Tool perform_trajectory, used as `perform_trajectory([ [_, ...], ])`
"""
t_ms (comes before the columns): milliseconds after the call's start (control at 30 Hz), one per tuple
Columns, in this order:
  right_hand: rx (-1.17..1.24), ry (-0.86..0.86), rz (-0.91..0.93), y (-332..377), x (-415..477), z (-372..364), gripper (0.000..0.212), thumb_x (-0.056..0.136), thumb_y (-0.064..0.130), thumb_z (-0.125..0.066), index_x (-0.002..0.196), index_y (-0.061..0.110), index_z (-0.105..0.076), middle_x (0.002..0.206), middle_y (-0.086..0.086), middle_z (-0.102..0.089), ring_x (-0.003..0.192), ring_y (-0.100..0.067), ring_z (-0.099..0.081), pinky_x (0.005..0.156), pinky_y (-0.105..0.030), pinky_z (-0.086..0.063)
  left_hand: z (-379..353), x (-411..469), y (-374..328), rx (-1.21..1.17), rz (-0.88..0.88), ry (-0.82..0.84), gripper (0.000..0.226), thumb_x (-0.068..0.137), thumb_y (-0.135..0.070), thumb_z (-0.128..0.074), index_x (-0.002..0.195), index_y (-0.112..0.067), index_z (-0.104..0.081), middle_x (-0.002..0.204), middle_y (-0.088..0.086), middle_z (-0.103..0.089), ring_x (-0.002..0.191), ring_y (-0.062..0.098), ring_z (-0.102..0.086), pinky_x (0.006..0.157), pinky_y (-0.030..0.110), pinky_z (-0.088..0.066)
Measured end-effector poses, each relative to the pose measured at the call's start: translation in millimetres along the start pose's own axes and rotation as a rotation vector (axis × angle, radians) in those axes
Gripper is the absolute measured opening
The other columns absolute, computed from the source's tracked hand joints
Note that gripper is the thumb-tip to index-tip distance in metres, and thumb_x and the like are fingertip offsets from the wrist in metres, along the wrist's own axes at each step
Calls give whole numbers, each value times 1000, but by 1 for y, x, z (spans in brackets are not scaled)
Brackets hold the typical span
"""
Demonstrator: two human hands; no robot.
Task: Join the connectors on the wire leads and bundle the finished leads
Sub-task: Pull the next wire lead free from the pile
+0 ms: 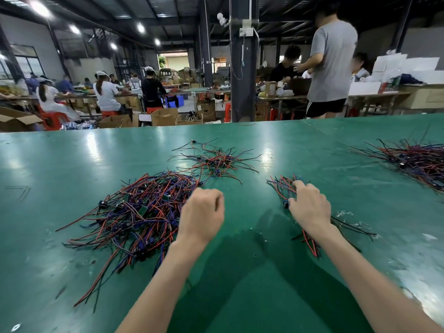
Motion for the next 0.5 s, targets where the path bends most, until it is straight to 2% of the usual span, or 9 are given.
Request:
perform_trajectory([
  [67, 28, -30, 57, 11, -5, 0, 34, 91, 19, -56, 124, 13, -51, 112, -14, -59, 98, -38, -61, 73, -38, -44, 16, 7, 23, 132, 156, -93, 21, 91, -9, -53, 105, -9, -68, 96, 9, -69, 92, 21, -54, 70, 25, -45],
  [100, 40, -39, 84, 16, -8, -1, 34, 91, 19, -54, 125, 14, -52, 112, -13, -60, 99, -37, -61, 76, -39, -46, 21, 9, 38, 200, 270, -72, 25, 90, -8, -51, 110, -10, -66, 103, 9, -67, 99, 22, -51, 71, 25, -42],
  [167, 69, -27, 140, 27, -13, -6, 33, 91, 19, -52, 125, 15, -53, 113, -11, -61, 100, -35, -61, 79, -39, -47, 25, 7, 65, 302, 485, 54, 31, 87, -8, -49, 116, -10, -62, 114, 12, -59, 110, 27, -44, 77, 33, -42],
  [233, 96, 11, 190, 37, -19, -13, 35, 92, 21, -51, 126, 16, -52, 113, -10, -62, 101, -33, -61, 79, -38, -47, 23, 2, 80, 345, 603, 185, 33, 88, -11, -50, 120, -7, -56, 123, 15, -51, 116, 32, -41, 84, 39, -43],
  [300, 110, 47, 239, 46, -25, -19, 37, 92, 23, -51, 129, 17, -51, 115, -9, -63, 103, -31, -61, 80, -37, -47, 19, -1, 87, 338, 638, 225, 34, 89, -13, -51, 122, -8, -52, 127, 17, -45, 115, 33, -42, 85, 41, -44],
  [367, 131, 78, 269, 52, -31, -24, 38, 92, 23, -51, 130, 18, -51, 117, -8, -63, 105, -31, -60, 82, -37, -47, 18, 0, 89, 312, 632, 172, 31, 90, -15, -52, 121, -9, -51, 124, 17, -47, 113, 33, -44, 85, 41, -44],
  [500, 168, 131, 282, 57, -37, -29, 38, 92, 23, -50, 130, 20, -51, 113, -6, -65, 102, -30, -60, 80, -36, -46, 20, 3, 95, 373, 590, 66, 42, 92, -37, -52, 126, -13, -48, 122, 18, -55, 114, 34, -45, 90, 42, -40],
])
Point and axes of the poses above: each hand's wrist, its own x-axis towards the middle knuckle, its own z-axis out of the back of the hand, y = z × x, the point moved 5 cm from there along x, towards the middle knuckle
